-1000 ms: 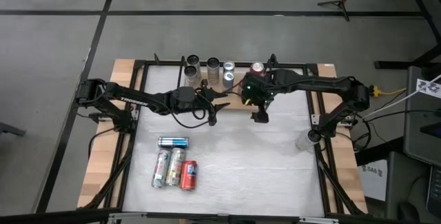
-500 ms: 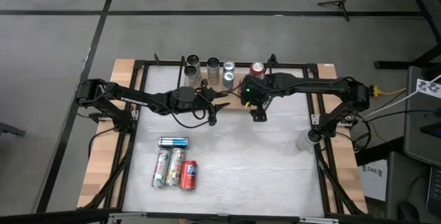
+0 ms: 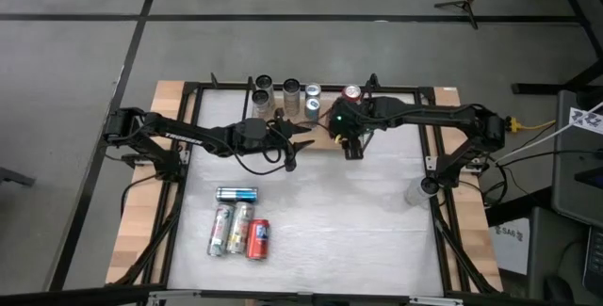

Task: Place canned beverage on shelf
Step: Put the right red soda can on the shelf

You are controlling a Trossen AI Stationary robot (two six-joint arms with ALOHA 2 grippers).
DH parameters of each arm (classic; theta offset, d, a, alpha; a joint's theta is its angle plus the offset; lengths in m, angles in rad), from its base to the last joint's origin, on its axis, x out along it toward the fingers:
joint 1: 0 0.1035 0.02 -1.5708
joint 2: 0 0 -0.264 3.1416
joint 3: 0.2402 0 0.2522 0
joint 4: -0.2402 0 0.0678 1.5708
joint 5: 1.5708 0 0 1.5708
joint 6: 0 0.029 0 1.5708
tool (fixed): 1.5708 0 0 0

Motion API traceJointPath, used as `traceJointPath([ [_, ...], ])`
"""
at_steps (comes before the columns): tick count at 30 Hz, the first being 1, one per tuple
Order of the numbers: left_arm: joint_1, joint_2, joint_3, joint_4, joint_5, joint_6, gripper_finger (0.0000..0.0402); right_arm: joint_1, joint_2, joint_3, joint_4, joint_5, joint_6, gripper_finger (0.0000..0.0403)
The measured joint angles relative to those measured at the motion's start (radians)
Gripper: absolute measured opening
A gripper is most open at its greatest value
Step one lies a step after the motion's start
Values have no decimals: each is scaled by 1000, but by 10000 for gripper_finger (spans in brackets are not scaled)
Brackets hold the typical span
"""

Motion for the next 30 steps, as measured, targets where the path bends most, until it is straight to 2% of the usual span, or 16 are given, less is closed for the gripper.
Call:
traceJointPath([
  [9, 0, 0, 0, 0, 0, 0, 158, -102, 0, 0, 61, -105, -5, 178],
  [17, 0, 0, 0, 0, 0, 0, 158, -148, 0, 0, 129, -105, -15, 170],
  [30, 0, 0, 0, -1, 0, 1, 158, -148, 0, 0, 200, -95, -27, 169],
])
